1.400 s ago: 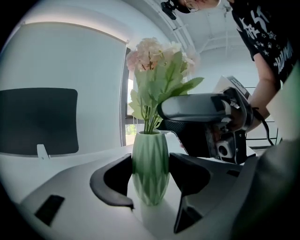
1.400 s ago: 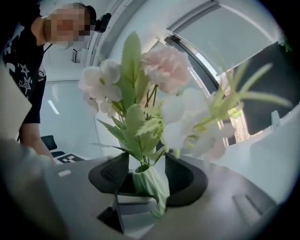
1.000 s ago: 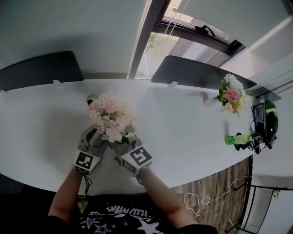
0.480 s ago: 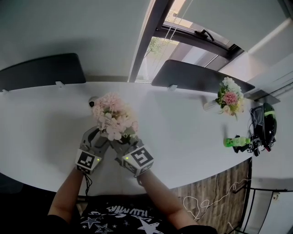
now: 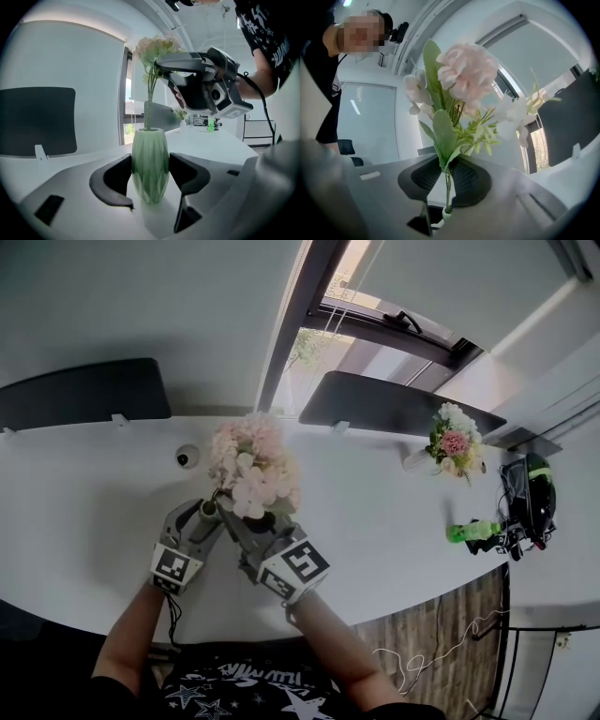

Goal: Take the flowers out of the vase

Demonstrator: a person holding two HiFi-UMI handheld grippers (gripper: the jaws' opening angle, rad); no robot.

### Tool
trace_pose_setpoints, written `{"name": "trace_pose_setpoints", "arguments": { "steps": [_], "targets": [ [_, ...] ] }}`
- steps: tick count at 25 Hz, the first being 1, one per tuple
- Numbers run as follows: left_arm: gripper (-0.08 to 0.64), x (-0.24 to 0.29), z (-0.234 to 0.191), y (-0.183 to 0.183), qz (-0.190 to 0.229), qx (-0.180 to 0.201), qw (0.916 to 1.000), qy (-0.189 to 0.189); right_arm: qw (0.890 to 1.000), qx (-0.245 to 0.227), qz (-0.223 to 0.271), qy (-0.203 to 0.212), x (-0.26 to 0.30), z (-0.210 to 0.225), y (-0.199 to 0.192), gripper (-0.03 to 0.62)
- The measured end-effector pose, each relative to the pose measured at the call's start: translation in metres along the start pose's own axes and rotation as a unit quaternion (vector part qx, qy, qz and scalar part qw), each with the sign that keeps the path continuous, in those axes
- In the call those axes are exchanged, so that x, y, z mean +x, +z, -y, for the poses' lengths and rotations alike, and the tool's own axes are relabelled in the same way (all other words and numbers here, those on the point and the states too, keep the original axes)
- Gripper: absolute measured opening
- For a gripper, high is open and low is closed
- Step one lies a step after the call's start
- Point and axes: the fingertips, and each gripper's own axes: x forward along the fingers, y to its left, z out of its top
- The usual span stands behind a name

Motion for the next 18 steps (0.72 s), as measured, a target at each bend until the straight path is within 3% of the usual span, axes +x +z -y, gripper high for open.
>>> {"name": "trace_pose_setpoints", "arguments": {
  "steps": [9, 18],
  "targets": [
    [0.259, 0.000, 0.000, -0.010, -0.014, 0.004, 0.9999, 0.000, 0.999, -0.044, 0.016, 0.002, -0.016, -0.022, 0.028, 0.055],
    [0.285, -0.036, 0.006, -0.025, -0.028, -0.007, 0.9993, 0.023, 0.998, -0.048, 0.046, 0.002, -0.051, -0.067, 0.037, 0.054]
  ]
}}
